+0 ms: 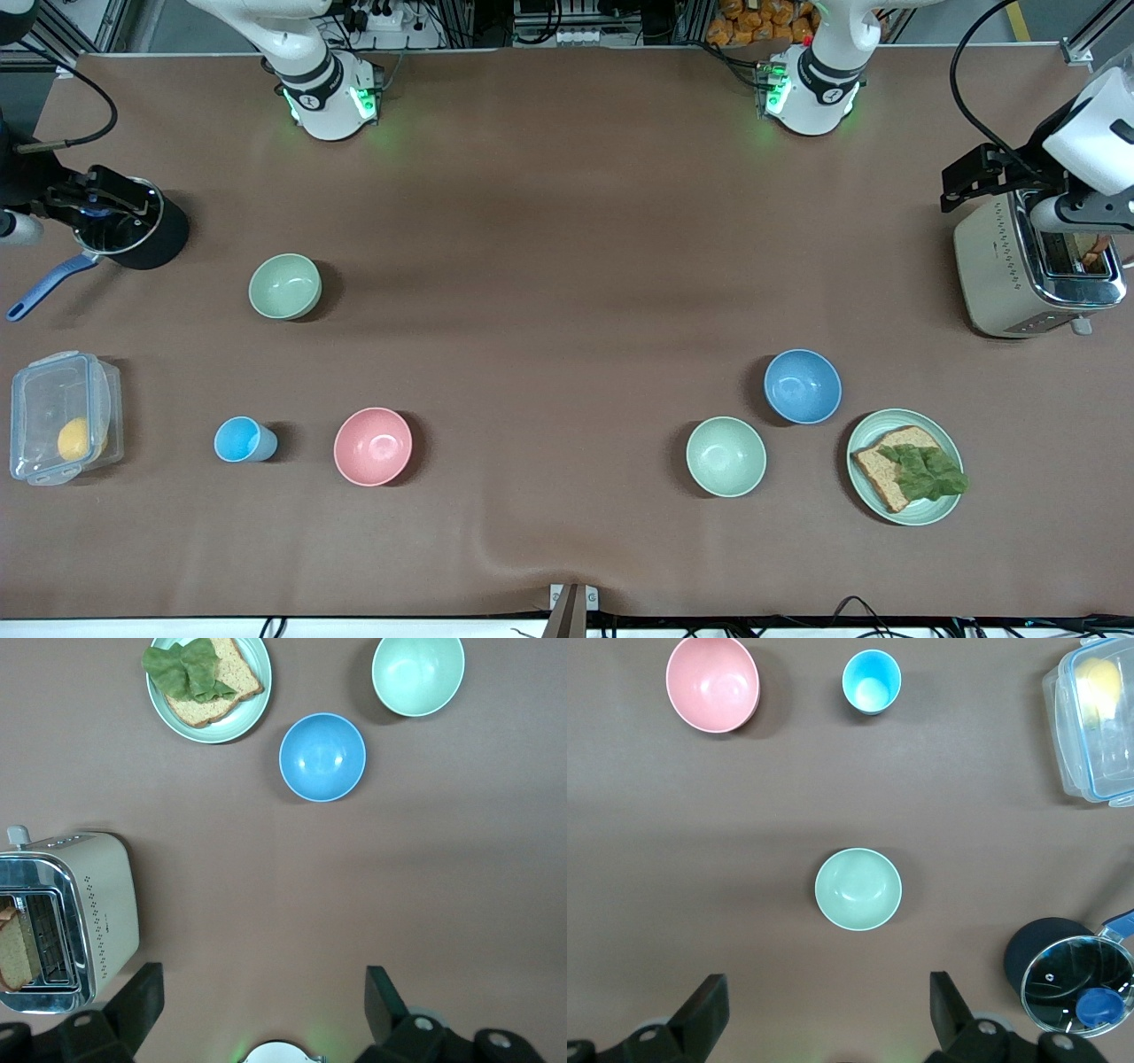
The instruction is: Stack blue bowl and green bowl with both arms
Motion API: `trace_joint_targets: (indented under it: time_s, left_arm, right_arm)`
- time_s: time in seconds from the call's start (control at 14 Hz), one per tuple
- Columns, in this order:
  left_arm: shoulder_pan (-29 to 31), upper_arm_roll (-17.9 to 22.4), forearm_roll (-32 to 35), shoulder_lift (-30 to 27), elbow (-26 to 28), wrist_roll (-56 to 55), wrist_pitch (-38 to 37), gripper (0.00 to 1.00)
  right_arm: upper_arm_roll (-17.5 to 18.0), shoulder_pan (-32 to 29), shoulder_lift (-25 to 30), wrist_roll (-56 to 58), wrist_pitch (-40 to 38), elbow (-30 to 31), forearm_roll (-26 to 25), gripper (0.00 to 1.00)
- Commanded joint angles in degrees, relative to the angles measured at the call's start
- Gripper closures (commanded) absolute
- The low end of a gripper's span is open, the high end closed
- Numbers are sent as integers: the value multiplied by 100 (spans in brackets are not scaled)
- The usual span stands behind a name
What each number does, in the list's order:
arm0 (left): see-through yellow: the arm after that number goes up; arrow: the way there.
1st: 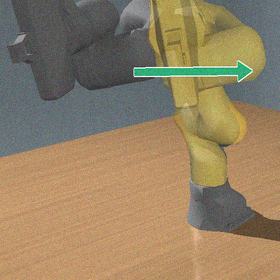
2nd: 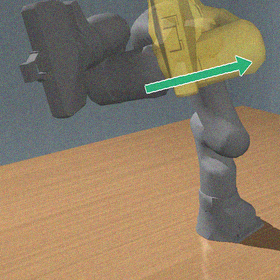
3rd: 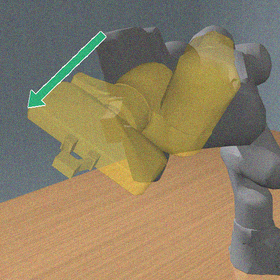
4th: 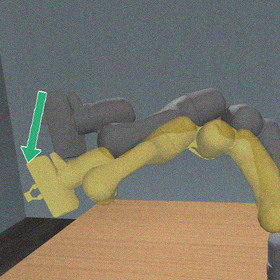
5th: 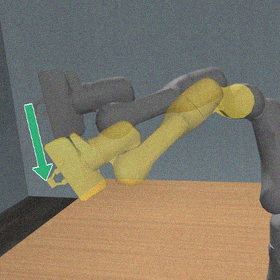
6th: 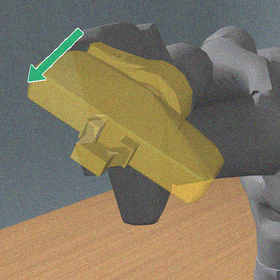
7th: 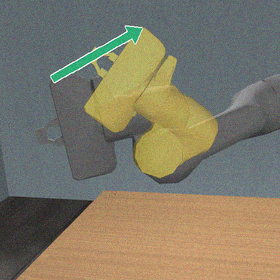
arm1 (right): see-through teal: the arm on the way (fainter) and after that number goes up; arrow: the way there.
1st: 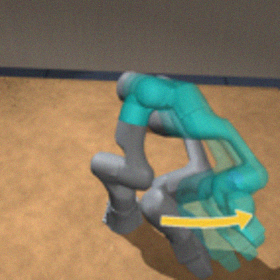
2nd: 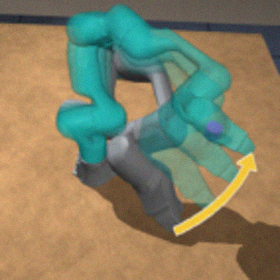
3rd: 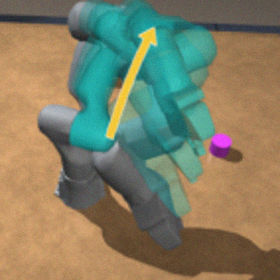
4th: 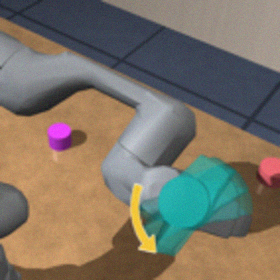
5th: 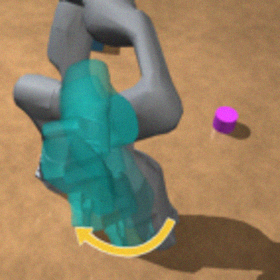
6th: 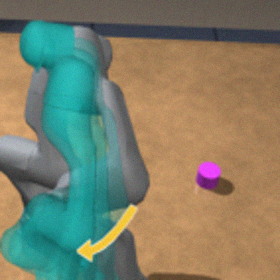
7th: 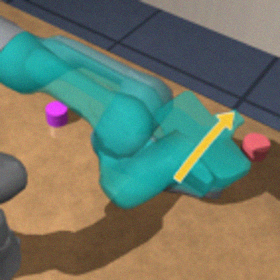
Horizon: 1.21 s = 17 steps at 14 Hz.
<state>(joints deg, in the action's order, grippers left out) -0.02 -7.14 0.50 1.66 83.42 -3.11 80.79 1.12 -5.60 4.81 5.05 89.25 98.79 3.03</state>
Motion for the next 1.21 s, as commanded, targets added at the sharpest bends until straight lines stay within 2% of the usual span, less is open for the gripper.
trace_joint_targets:
  time_s: [0.0, 0.29, 0.57, 0.93, 1.14]
  left_arm:
    - [-60, 63, 38, -69, -27, 83, -19, 0]
    - [-60, 98, 46, -43, -45, 83, -19, 0]
    - [-165, 46, 20, 141, -19, 91, 7, 0]
    - [-376, 2, 46, 273, -10, 74, 174, 0]
    - [-481, -7, 29, 746, 8, 65, 410, 0]
  right_arm:
    - [-16, 42, 117, 58, 5, 114, -92, 0]
    - [-24, 33, 117, 269, 31, 193, -101, 0]
    - [-42, 33, 117, 269, 206, 623, -118, 0]
    - [-51, 7, 125, 295, 1250, 2071, -119, 0]
    - [-51, 7, 82, 295, 2382, 3107, -127, 0]
